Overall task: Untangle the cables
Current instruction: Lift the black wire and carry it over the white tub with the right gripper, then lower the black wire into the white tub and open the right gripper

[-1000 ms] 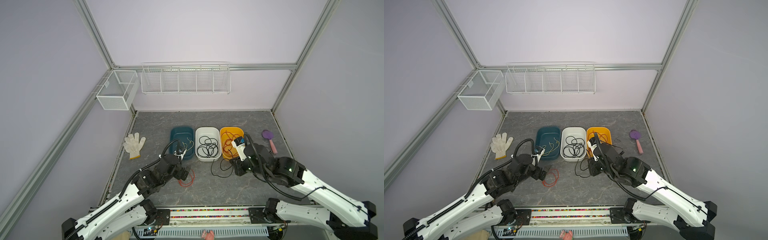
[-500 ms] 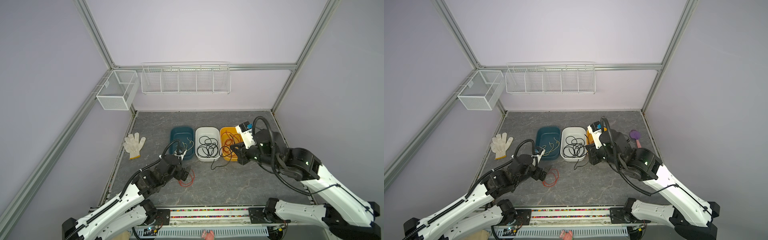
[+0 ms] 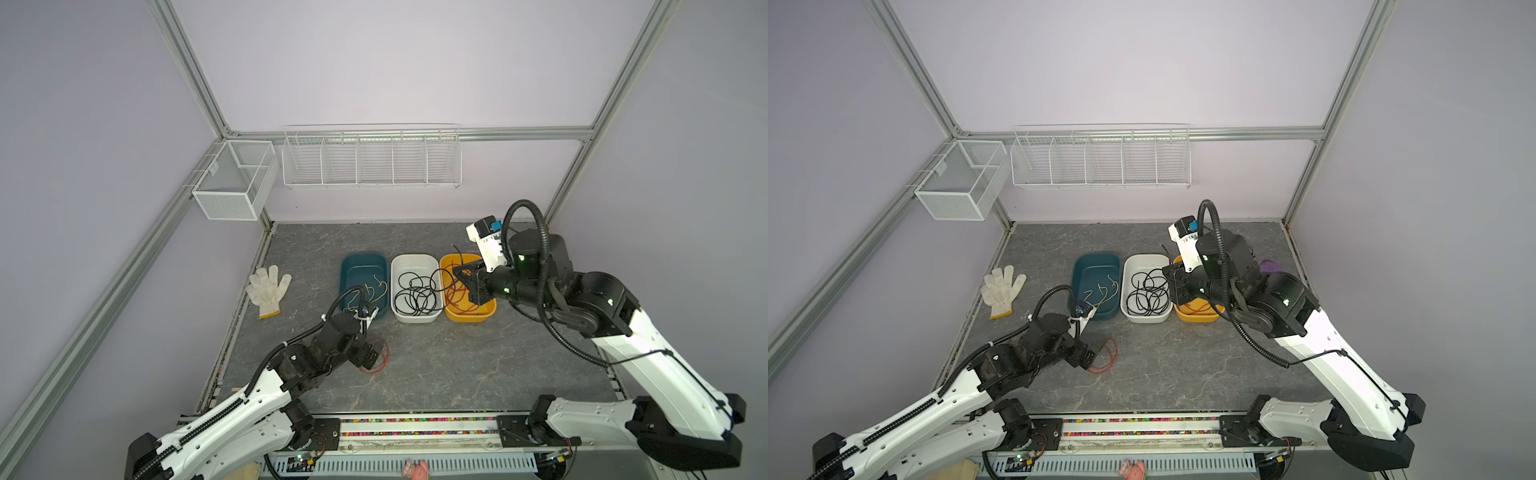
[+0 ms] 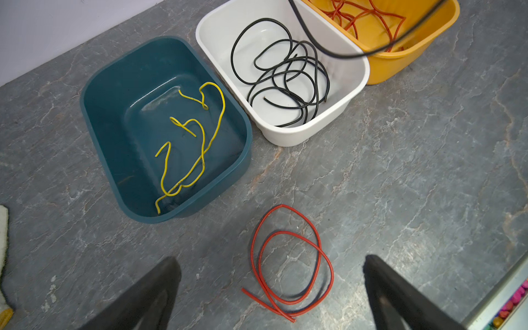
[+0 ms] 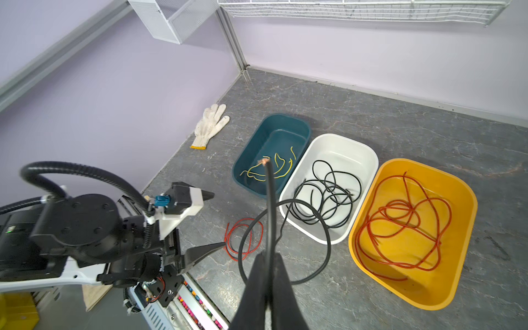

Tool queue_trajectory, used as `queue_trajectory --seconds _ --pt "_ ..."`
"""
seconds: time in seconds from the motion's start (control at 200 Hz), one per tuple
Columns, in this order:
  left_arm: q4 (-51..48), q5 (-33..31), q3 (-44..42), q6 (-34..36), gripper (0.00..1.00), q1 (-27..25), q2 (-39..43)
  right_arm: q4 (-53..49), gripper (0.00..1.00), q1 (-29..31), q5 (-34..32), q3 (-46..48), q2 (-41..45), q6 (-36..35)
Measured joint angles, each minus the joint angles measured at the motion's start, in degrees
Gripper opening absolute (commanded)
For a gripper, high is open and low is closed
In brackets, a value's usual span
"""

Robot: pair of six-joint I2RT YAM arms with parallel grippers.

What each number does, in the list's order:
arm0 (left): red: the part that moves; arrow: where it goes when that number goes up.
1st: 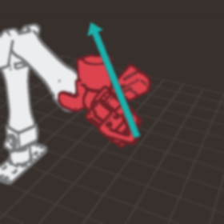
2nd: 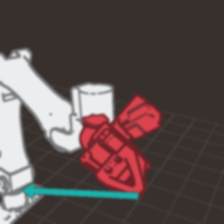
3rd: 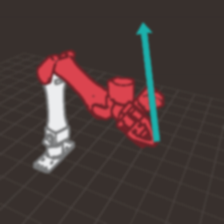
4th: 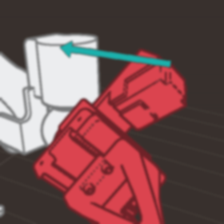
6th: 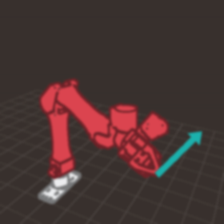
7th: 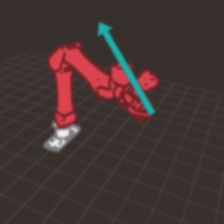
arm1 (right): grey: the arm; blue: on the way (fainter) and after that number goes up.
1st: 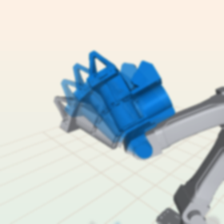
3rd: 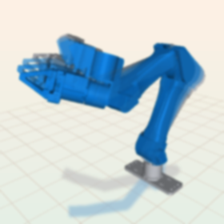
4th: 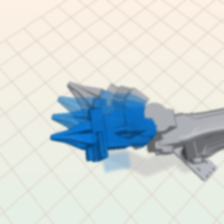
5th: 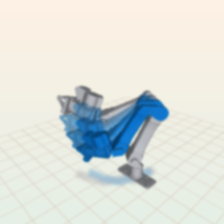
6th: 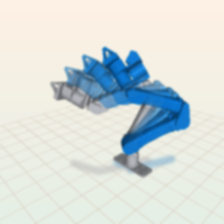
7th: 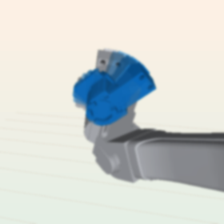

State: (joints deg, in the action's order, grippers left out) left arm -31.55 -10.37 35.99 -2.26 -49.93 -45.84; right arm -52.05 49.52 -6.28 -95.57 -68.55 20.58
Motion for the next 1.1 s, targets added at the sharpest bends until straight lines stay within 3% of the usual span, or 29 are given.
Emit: queue_trajectory --seconds 0.255,0.595,1.099 --pt "0.9 0.6 0.0 1.0 1.00 0.0 -0.2 1.0 0.07 -1.7 1.4 -1.4 -0.4 -1.0" --pt "1.3 0.9 0.0 2.1 0.99 0.0 -0.5 5.7 0.07 -9.9 5.5 -1.6 -9.5 -2.1" --pt "1.7 1.3 0.0 3.0 1.00 0.0 -0.5 15.3 0.07 -15.8 11.3 5.7 -18.3 -0.3"
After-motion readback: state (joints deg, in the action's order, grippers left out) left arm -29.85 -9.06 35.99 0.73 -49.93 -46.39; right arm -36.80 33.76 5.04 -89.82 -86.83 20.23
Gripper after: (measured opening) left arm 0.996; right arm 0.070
